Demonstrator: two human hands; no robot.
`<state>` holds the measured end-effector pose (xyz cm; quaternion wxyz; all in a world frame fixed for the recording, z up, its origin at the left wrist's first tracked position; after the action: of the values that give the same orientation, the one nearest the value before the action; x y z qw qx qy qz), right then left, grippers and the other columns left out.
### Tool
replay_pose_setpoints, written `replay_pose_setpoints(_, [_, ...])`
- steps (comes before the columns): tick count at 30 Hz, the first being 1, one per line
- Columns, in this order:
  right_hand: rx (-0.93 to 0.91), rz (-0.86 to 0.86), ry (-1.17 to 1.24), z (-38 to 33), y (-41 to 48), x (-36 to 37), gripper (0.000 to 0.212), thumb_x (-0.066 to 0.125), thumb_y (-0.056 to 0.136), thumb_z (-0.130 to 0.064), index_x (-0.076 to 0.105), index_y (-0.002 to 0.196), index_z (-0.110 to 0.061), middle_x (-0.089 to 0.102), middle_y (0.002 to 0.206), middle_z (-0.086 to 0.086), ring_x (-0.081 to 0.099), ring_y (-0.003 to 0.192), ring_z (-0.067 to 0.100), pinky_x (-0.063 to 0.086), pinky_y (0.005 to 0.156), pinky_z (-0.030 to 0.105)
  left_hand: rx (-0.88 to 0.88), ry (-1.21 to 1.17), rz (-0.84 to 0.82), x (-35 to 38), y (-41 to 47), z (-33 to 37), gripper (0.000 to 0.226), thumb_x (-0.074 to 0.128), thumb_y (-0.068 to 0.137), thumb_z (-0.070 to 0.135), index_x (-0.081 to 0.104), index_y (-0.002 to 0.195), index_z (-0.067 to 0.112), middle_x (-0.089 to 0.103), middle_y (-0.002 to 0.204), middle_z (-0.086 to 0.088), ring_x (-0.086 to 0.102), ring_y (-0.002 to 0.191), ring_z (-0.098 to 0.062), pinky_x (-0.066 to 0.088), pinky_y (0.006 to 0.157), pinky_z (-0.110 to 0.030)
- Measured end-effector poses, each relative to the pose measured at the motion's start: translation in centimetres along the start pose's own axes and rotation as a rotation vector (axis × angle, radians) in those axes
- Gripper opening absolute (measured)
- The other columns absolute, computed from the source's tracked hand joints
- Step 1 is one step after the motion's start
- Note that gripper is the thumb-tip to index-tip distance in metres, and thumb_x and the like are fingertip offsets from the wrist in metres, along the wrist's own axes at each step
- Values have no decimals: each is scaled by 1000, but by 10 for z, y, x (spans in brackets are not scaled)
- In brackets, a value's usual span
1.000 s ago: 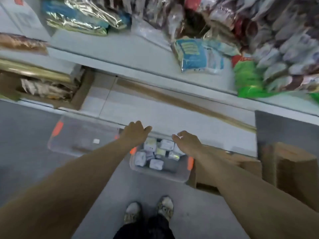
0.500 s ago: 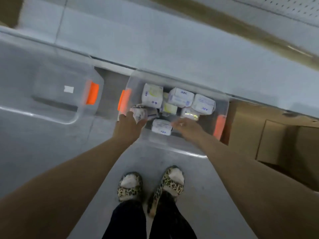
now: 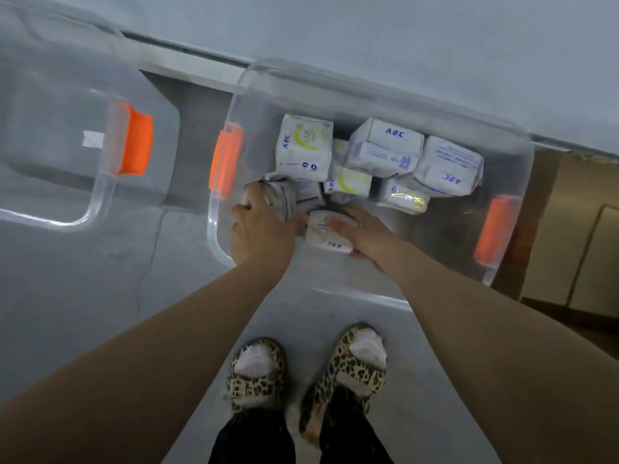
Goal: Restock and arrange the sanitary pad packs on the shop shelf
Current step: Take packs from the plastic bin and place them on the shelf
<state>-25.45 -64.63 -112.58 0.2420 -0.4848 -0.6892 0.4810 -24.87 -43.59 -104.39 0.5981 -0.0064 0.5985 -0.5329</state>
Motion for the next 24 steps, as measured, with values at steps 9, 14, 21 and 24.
replay_pose_setpoints(9, [13, 112, -13, 22, 7, -14, 75, 88, 69, -51, 47, 124, -23, 60, 115, -8, 60, 96, 8, 48, 67, 23, -62, 68, 52, -5, 14, 0, 81, 81, 77, 50, 32, 130, 12, 64, 112, -14, 62, 104, -40, 38, 75, -40])
replay_pose_setpoints(14, [26, 42, 44, 21, -5, -15, 61, 87, 71, -50, 63, 118, -20, 69, 102, -10, 63, 87, 0, 45, 55, 6, -56, 131, 80, -5, 14, 0, 76, 81, 79, 44, 31, 126, 11, 66, 106, -15, 64, 98, -40, 39, 71, -41])
replay_pose_setpoints(21, [88, 23, 201, 18, -56, -34, 55, 84, 74, -49, 67, 114, -16, 73, 109, 1, 69, 99, 14, 57, 93, 36, -54, -56, 45, -30, -15, 9, 85, 87, 71, 44, 34, 130, 14, 66, 110, -13, 64, 100, -36, 42, 73, -38])
replay_pose_setpoints(24, [65, 29, 404, 10, -87, -42, 64, 83, 80, -40, 44, 129, -26, 63, 122, -2, 67, 106, 19, 56, 95, 47, -40, -151, 4, -47, -37, 17, 101, 87, 72, 44, 25, 147, 17, 65, 121, -14, 62, 110, -35, 43, 79, -37])
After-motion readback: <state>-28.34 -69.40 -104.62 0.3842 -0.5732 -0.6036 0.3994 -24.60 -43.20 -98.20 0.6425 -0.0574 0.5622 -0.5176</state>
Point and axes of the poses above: each hand's wrist, its own y-axis towards the middle knuckle, its own x-axis out of the palm, z = x × y, the point moved 10 cm from there along y, towards the middle knuckle
